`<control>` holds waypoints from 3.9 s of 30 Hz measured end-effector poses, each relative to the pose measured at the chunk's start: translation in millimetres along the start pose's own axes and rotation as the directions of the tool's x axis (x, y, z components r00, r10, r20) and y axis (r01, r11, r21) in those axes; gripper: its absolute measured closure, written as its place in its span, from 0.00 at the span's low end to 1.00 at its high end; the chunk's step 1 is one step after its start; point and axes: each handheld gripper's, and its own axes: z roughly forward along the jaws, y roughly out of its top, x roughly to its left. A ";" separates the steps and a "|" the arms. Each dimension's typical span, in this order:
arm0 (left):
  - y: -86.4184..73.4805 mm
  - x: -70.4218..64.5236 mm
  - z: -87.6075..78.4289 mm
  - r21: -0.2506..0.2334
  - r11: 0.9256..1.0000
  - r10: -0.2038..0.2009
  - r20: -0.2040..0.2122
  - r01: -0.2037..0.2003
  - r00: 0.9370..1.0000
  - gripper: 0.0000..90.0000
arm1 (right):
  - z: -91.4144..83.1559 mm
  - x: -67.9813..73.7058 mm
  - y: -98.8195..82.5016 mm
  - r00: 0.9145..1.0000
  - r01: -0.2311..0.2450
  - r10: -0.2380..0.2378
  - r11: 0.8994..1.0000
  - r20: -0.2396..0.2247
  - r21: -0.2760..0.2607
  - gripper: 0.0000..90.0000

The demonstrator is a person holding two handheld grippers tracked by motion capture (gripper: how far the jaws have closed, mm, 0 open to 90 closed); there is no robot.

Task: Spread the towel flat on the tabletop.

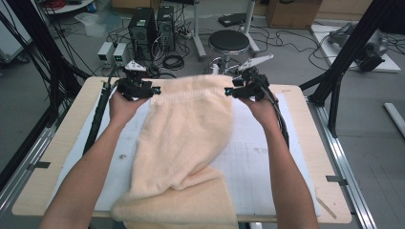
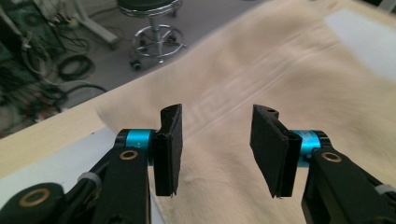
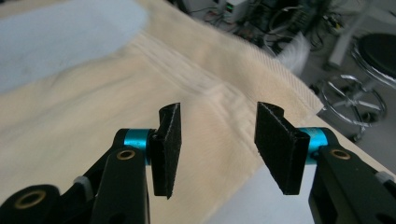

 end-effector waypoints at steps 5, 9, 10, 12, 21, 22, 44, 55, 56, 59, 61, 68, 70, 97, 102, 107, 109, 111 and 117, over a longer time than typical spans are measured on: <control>-54.4 -6.7 4.3 0.062 0.998 -0.025 0.051 0.022 0.998 0.59 | 14.4 20.0 -50.1 0.999 0.010 -0.008 0.998 -0.049 0.058 0.57; -82.1 -16.0 -7.6 0.061 0.998 -0.019 0.103 0.013 0.995 0.59 | 15.3 43.5 -80.8 0.994 0.022 -0.016 0.998 -0.106 0.054 0.57; -86.0 -18.5 -11.8 0.071 0.997 -0.007 0.120 -0.001 0.993 0.58 | 13.7 48.9 -85.6 0.993 0.026 -0.019 0.998 -0.116 0.060 0.56; -95.7 -26.6 -22.0 0.034 0.999 0.013 0.135 -0.018 0.991 0.57 | 8.6 58.8 -94.5 0.991 0.029 -0.024 0.999 -0.129 0.036 0.56; -124.7 -53.5 -61.1 -0.007 0.998 0.055 0.189 -0.054 0.981 0.48 | -15.4 96.5 -113.2 0.979 0.106 -0.102 0.994 -0.174 0.015 0.53; -127.9 -55.7 -64.9 -0.006 0.998 0.059 0.198 -0.059 0.978 0.46 | -17.1 100.2 -115.4 0.979 0.106 -0.101 0.994 -0.178 0.019 0.53; -185.2 -65.7 -70.2 0.125 0.985 0.072 0.306 -0.115 0.949 0.67 | 3.3 155.2 -168.4 0.891 0.272 -0.213 0.957 -0.401 0.096 0.83; -185.8 -69.5 -70.7 0.124 0.986 0.073 0.297 -0.114 0.952 0.64 | -33.2 159.3 -188.7 0.892 0.253 -0.179 0.959 -0.416 0.130 0.93; -185.7 -69.8 -70.6 0.124 0.985 0.075 0.296 -0.116 0.952 0.63 | -41.9 161.5 -193.1 0.893 0.252 -0.182 0.960 -0.412 0.122 0.93; -185.9 -71.6 -70.8 0.122 0.986 0.073 0.289 -0.112 0.955 0.62 | -62.6 172.3 -202.2 0.889 0.261 -0.197 0.960 -0.413 0.105 0.93; -185.8 -71.7 -70.7 0.124 0.985 0.078 0.290 -0.119 0.954 0.61 | -75.8 180.6 -205.3 0.880 0.272 -0.212 0.958 -0.424 0.085 0.90; -184.9 -72.8 -70.0 0.126 0.985 0.079 0.285 -0.119 0.955 0.60 | -85.9 173.6 -190.4 0.904 0.251 -0.228 0.968 -0.361 0.016 0.73; -184.9 -72.6 -70.1 0.127 0.984 0.083 0.287 -0.124 0.954 0.60 | -73.2 165.8 -184.4 0.919 0.237 -0.215 0.971 -0.330 0.027 0.74; -183.8 -80.3 -67.0 0.113 0.980 0.121 0.304 -0.162 0.945 0.56 | -43.8 139.2 -192.3 0.919 0.200 -0.154 0.976 -0.362 0.091 0.91; -182.8 -80.3 -71.1 0.108 0.982 0.116 0.298 -0.155 0.947 0.54 | -43.2 129.0 -188.1 0.945 0.146 -0.118 0.987 -0.305 0.071 0.79; -181.2 -78.8 -78.6 0.086 0.986 0.111 0.301 -0.142 0.947 0.54 | -34.5 131.9 -182.0 0.941 0.151 -0.123 0.986 -0.315 0.064 0.73; -180.8 -78.1 -79.9 0.084 0.987 0.105 0.322 -0.139 0.941 0.56 | -29.8 134.3 -179.4 0.937 0.153 -0.124 0.986 -0.326 0.064 0.68; -181.5 -78.3 -79.6 0.089 0.986 0.106 0.339 -0.144 0.935 0.58 | -23.5 137.1 -177.1 0.926 0.154 -0.120 0.986 -0.358 0.068 0.61; -183.8 -79.9 -73.3 0.137 0.975 0.126 0.312 -0.176 0.941 0.75 | -6.0 136.1 -176.1 0.935 0.165 -0.108 0.976 -0.337 0.145 0.84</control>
